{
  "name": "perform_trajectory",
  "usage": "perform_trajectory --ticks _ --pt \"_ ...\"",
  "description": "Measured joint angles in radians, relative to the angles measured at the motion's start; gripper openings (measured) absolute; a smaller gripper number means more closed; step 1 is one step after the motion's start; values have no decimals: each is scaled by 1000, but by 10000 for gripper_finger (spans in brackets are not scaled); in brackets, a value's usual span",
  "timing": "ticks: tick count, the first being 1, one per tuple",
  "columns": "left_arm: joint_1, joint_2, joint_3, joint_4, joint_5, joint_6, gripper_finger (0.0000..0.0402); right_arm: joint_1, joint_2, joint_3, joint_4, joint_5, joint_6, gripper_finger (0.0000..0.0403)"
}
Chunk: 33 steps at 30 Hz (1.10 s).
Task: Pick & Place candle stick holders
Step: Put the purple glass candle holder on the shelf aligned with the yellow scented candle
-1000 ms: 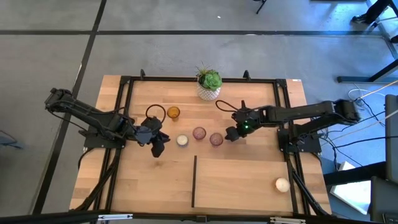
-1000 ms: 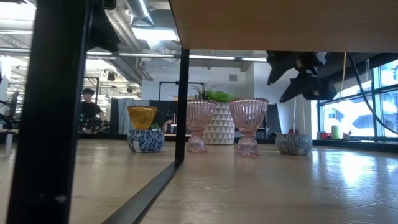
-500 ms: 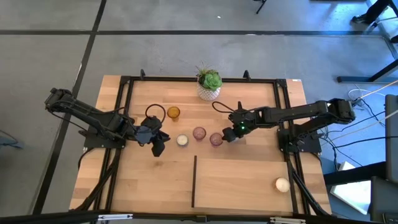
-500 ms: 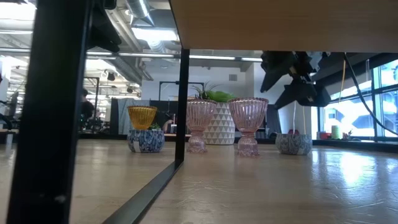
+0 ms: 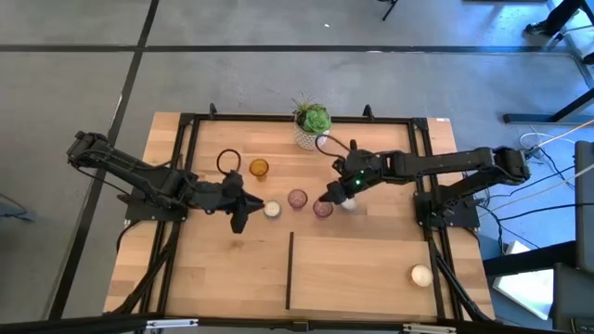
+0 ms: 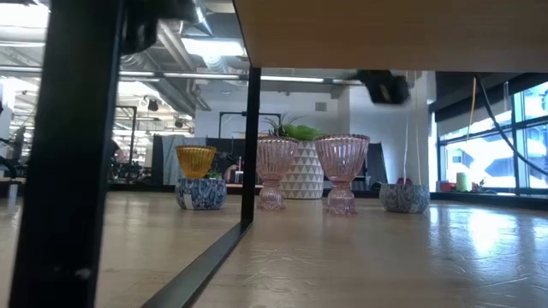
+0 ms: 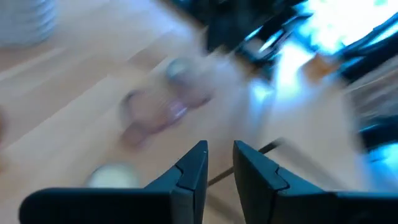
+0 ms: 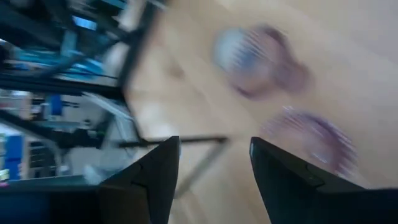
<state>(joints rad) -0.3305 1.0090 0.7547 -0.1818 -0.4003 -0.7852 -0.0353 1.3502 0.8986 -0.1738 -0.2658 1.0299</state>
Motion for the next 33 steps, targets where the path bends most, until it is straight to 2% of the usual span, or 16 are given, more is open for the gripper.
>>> perform_trajectory --ticks 8,15,21,33 --pt "33 58 0 412 201 91 42 20 0 111 247 171 -22 200" --pt "78 135 0 695 224 67 28 32 0 123 488 165 -23 200" --pt "144 218 0 975 335 47 27 46 0 123 507 161 -9 200" --pt "262 344 0 1190 431 -58 26 75 0 123 507 182 -5 200"
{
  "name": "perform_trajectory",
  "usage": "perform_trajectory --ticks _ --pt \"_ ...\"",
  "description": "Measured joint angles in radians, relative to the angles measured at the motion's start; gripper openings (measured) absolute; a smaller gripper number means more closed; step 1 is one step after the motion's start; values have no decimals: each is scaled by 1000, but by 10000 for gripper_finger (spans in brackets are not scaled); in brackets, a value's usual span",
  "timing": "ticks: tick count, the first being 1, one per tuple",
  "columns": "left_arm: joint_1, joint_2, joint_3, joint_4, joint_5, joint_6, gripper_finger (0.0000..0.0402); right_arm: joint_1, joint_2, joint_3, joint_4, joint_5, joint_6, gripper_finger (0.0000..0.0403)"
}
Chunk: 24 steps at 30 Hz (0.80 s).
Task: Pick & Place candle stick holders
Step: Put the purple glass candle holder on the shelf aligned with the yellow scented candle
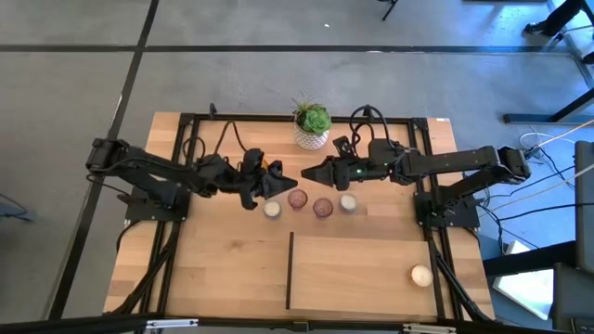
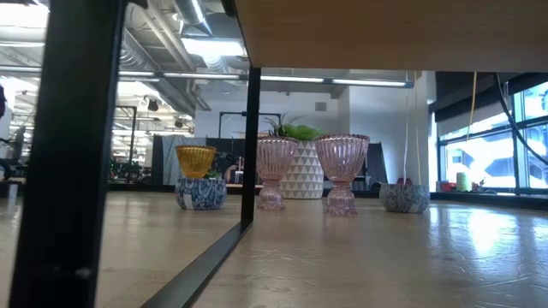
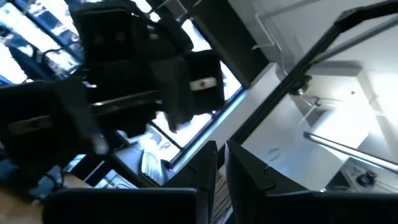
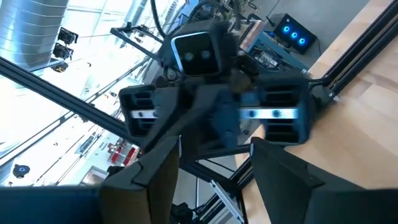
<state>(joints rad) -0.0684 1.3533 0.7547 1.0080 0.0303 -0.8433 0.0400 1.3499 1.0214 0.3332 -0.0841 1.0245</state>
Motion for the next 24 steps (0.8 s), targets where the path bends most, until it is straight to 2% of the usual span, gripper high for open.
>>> perform_trajectory --ticks 5,21,24 --pt "34 29 0 19 46 -43 26 9 0 0 0 13 0 200" --pt "72 41 0 21 53 -43 26 10 0 0 -19 25 -8 199" --pt "72 41 0 15 88 -43 26 10 0 0 -30 30 -11 199"
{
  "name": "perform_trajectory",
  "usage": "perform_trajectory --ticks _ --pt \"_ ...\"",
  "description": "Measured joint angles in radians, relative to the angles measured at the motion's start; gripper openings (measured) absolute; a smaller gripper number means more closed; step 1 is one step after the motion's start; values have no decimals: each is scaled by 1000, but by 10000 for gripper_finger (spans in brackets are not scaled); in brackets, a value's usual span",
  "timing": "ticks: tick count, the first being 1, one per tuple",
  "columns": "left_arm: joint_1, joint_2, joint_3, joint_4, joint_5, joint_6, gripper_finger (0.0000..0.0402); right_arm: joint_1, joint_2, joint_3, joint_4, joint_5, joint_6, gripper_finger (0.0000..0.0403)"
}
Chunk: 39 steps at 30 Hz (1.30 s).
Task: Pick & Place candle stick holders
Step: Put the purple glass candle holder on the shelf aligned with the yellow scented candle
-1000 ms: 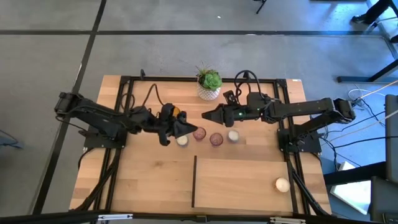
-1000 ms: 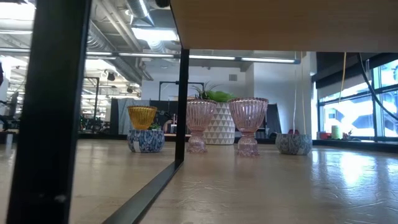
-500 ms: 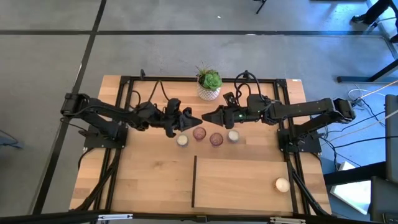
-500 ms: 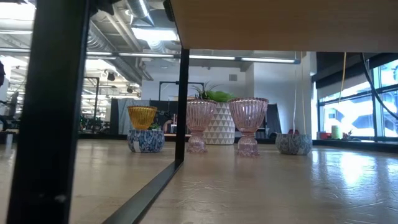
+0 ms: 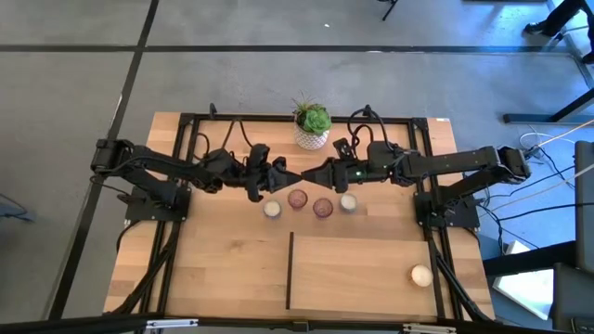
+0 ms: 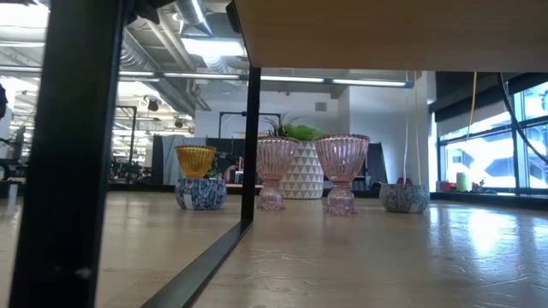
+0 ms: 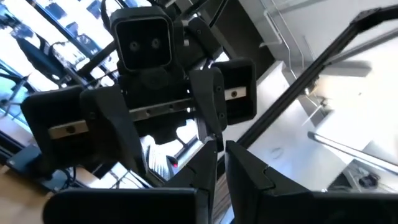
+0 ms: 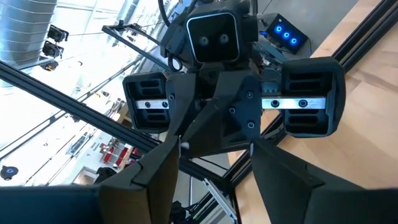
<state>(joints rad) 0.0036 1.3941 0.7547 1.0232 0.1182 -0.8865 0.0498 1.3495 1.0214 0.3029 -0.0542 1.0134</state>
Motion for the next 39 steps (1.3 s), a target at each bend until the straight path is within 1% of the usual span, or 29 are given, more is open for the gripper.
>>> perform_trajectory --ticks 3,5,9,13,19,22,27,31,35,39 --pt "7 -13 0 -58 99 21 25 0 0 0 -12 6 -5 199" --pt "10 -39 0 -128 125 44 22 0 0 0 -19 10 -6 199" --pt "22 -91 0 -313 83 104 10 3 0 0 -63 10 -8 199" --pt "40 -135 0 -464 82 115 2 3 0 0 -98 10 -8 199" --pt "39 -182 0 -642 82 148 5 3 0 0 -149 10 -8 199" --pt "40 -204 0 -752 58 164 3 3 0 0 -184 10 -8 199" --pt "40 -225 0 -848 23 168 3 3 0 0 -237 10 -8 199" --pt "33 -225 0 -869 25 167 2 3 0 0 -360 10 -8 199" --pt "18 -225 0 -879 23 167 3 3 0 0 -565 3 -19 199" --pt "3 -225 0 -879 12 167 5 3 0 0 -774 20 -9 199"
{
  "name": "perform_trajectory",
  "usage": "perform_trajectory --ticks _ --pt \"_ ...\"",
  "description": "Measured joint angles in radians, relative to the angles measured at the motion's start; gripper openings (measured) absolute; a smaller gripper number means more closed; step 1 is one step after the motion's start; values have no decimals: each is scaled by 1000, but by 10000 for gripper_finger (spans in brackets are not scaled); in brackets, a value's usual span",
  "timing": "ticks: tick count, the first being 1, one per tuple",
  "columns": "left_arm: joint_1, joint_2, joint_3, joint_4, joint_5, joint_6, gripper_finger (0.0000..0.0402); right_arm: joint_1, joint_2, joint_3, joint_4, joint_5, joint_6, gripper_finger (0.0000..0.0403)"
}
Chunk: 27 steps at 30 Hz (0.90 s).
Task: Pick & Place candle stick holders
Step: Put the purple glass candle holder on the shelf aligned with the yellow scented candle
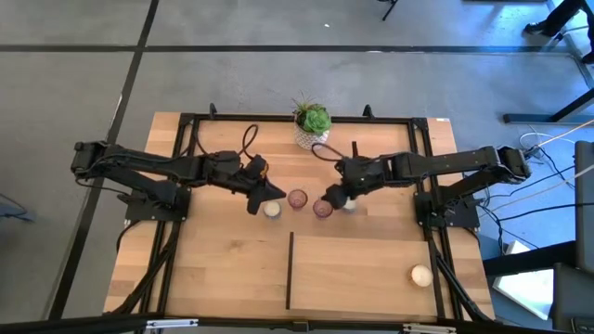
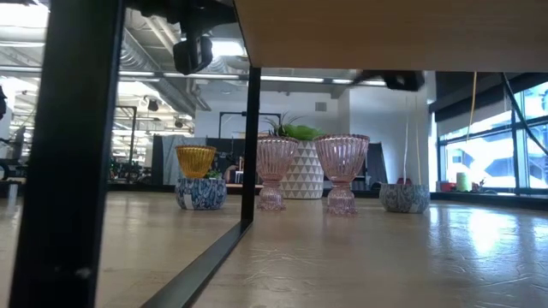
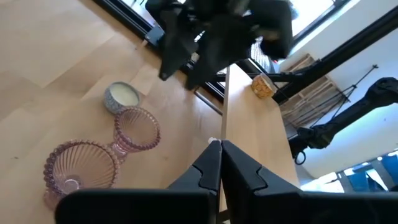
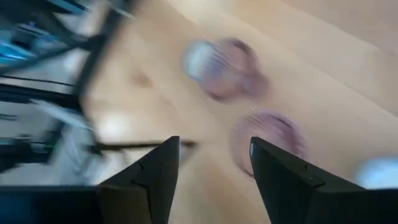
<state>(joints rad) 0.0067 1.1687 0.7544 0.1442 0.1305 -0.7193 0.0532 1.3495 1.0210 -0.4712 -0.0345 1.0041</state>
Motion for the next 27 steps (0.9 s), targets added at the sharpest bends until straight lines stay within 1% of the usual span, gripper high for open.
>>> perform_trajectory --ticks 4,8,14,18,24,27 --pt "-8 0 0 0 -1 0 4 0 0 0 -149 7 41 199" --pt "-8 0 0 0 -2 0 4 -1 20 -1 -190 5 92 199" --pt "-8 0 0 -8 -2 0 4 0 118 -1 -129 -26 115 199" --pt "-8 0 0 -10 -3 -1 4 0 183 -1 -132 -66 115 199" --pt "-22 0 0 -14 -1 -3 4 0 211 -1 -135 -69 111 199" --pt "-28 0 0 -14 -1 -2 3 1 210 -1 -120 -41 110 199"
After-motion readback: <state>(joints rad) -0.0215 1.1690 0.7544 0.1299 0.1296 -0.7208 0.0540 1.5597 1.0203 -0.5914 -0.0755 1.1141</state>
